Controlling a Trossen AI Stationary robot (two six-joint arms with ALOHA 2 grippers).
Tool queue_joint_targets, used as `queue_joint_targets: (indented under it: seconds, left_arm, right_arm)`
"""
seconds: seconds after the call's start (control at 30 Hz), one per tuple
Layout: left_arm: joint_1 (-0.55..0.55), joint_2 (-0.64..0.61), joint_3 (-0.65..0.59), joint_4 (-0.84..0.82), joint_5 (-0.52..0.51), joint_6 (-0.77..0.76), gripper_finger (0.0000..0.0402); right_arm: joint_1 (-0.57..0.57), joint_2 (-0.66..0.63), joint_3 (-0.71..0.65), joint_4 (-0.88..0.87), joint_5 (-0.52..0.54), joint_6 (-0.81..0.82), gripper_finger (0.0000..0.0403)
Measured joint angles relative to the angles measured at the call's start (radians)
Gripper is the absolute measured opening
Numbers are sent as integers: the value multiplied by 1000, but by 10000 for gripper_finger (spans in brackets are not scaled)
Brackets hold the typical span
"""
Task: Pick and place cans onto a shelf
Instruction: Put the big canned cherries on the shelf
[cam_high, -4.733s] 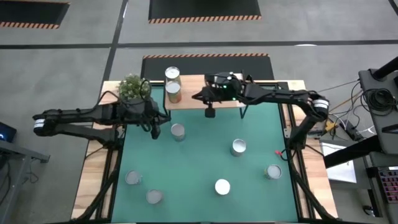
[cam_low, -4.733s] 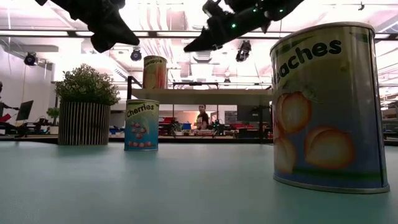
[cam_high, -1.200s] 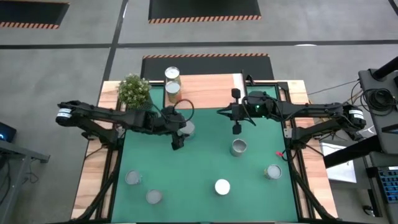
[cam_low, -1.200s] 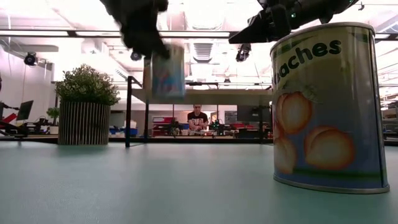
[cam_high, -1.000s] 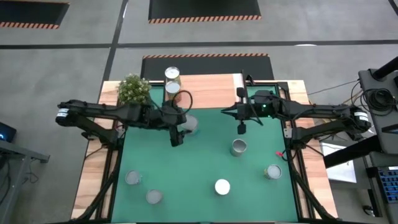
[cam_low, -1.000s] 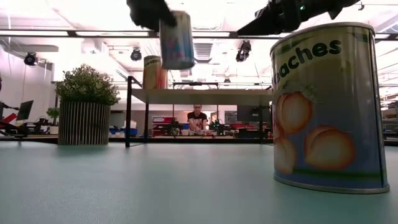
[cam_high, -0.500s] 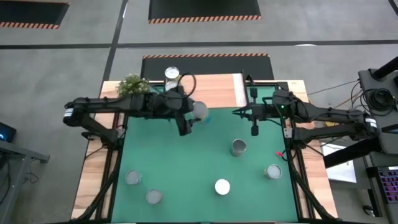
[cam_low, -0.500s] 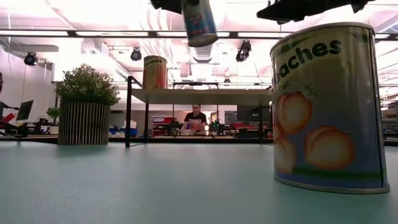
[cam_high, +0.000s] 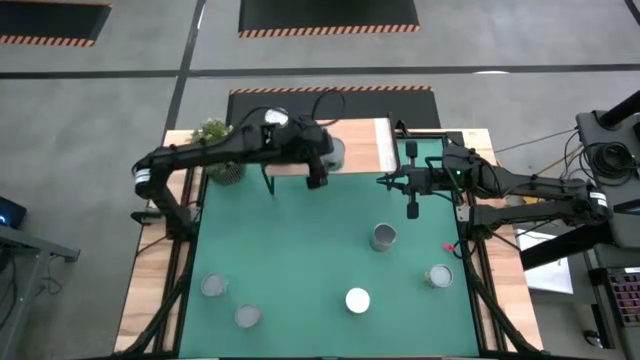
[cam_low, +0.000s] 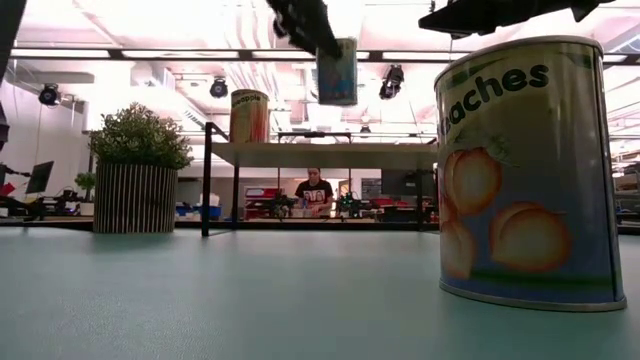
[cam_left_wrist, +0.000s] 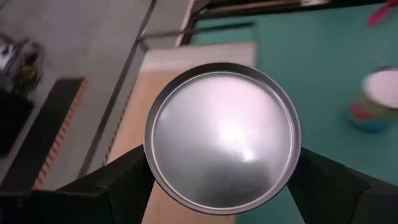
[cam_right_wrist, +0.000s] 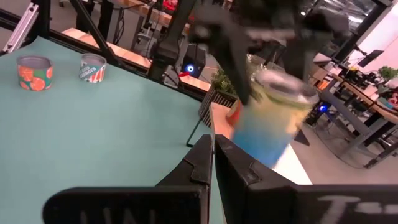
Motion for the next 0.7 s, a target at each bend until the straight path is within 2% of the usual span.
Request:
queue_joint_targets:
  seconds: [0.23,0.7]
  left_arm:
    - [103,43,-22,-3,-1,-70,302]
    - [143,81,-30,29,8,-66,302]
  right_arm:
    - [0,0,0,0,5,-2,9]
    - [0,0,0,0,9,-1,9]
